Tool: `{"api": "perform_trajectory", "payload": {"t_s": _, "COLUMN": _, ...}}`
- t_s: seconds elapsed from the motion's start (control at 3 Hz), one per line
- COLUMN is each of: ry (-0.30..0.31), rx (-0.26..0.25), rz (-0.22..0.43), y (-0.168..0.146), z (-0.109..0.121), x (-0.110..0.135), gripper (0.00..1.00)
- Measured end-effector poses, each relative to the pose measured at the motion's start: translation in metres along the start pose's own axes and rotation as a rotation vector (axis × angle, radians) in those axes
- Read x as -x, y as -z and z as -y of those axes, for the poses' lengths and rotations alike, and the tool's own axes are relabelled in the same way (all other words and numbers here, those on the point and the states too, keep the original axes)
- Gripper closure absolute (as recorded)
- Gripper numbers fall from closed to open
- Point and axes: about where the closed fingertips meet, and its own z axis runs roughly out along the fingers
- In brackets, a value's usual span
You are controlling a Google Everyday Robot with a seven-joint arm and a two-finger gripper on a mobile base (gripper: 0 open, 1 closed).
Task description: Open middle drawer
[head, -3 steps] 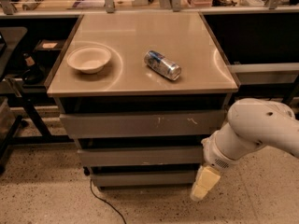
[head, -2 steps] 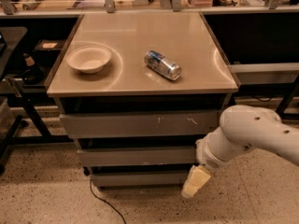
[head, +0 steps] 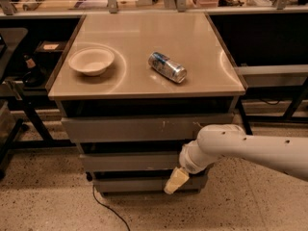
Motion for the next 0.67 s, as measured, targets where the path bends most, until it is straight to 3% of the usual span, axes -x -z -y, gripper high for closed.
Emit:
{"api": "perform_trajectory", "payload": {"t_s": 0.33, "ry": 0.004, "rx": 0.003, "rz": -0.010, "y": -0.004, "z": -0.006, "x": -0.002, "gripper": 0.00}}
{"api": "perform_trajectory", "payload": {"t_s": 0.67, "ry": 0.005, "rx": -0.012, "rz": -0.040, "y": -0.027, "z": -0.015, "x": -0.012, "gripper": 0.00}}
